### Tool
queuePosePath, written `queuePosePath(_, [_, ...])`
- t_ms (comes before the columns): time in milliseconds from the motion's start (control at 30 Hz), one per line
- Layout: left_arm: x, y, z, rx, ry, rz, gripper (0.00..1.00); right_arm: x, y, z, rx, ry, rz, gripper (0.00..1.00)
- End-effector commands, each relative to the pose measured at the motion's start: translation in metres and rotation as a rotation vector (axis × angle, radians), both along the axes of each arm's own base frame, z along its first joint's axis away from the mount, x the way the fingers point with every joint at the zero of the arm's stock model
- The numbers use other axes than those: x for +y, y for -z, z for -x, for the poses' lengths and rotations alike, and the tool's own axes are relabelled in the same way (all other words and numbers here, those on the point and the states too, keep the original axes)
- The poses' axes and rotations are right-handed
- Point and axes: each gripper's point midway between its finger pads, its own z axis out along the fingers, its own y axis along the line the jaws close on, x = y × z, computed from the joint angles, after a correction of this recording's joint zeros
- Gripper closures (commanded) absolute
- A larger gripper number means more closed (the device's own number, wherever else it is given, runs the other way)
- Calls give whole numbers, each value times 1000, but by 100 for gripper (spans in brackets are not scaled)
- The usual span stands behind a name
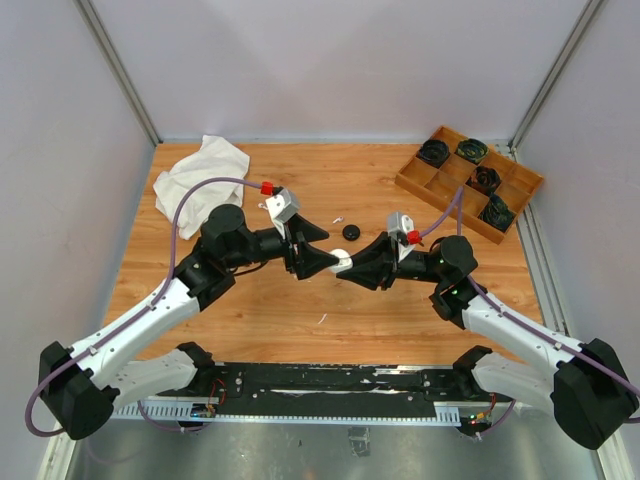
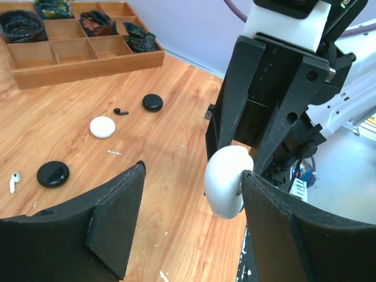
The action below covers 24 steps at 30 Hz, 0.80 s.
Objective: Insert the wireless bluetooth earbuds into the charging case
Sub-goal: Open the charging case, then pick up the earbud from the center of the board.
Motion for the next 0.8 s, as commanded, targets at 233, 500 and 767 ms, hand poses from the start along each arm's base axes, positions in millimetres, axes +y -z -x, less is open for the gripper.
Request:
queuePosePath(233, [4,-10,-18,5,-81,12,26,2,-11,14,-67,-51,-30,99])
queuePosePath(500, [7,-5,-27,39,-128,3,23,2,-7,12,-56,-42,-25,99])
queuePosePath(767, [21,-4,-39,92,-263,18,18,0,10,-4,-55,48,0,99])
